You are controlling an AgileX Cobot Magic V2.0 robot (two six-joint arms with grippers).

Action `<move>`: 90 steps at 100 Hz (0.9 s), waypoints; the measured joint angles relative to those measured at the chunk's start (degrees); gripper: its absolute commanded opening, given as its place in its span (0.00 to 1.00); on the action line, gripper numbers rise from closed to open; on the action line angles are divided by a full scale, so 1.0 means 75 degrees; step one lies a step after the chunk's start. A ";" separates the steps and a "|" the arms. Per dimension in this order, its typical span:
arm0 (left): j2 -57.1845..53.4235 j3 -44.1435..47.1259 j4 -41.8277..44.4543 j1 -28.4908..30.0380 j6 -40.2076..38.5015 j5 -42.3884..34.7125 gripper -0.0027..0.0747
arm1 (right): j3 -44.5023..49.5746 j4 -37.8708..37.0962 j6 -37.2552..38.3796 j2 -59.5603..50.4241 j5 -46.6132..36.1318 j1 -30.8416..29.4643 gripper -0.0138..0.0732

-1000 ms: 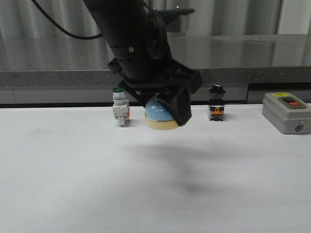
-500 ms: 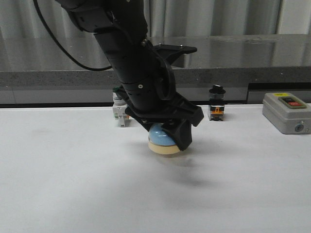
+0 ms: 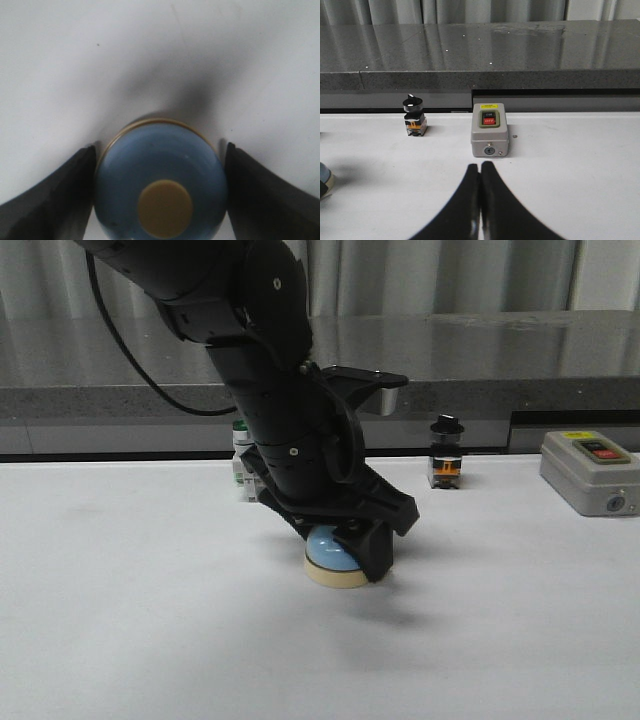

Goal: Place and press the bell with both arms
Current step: 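Carry the bell toward the table centre and lower it down, then open the left gripper and withdraw it upward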

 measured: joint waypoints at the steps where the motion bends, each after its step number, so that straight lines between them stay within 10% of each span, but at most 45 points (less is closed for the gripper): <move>1: 0.0000 0.0000 0.0000 0.0000 0.0000 0.0000 0.02 | 0.0000 0.0000 0.0000 0.0000 0.0000 0.0000 0.09; 48: 0.0000 -0.0005 0.0000 0.0000 0.0004 0.0047 0.79 | 0.0000 0.0000 0.0000 0.0000 0.0000 0.0000 0.09; 90: -0.0267 -0.0005 -0.0024 0.0000 0.0004 0.0221 0.85 | 0.0000 0.0000 0.0000 0.0000 0.0000 0.0000 0.09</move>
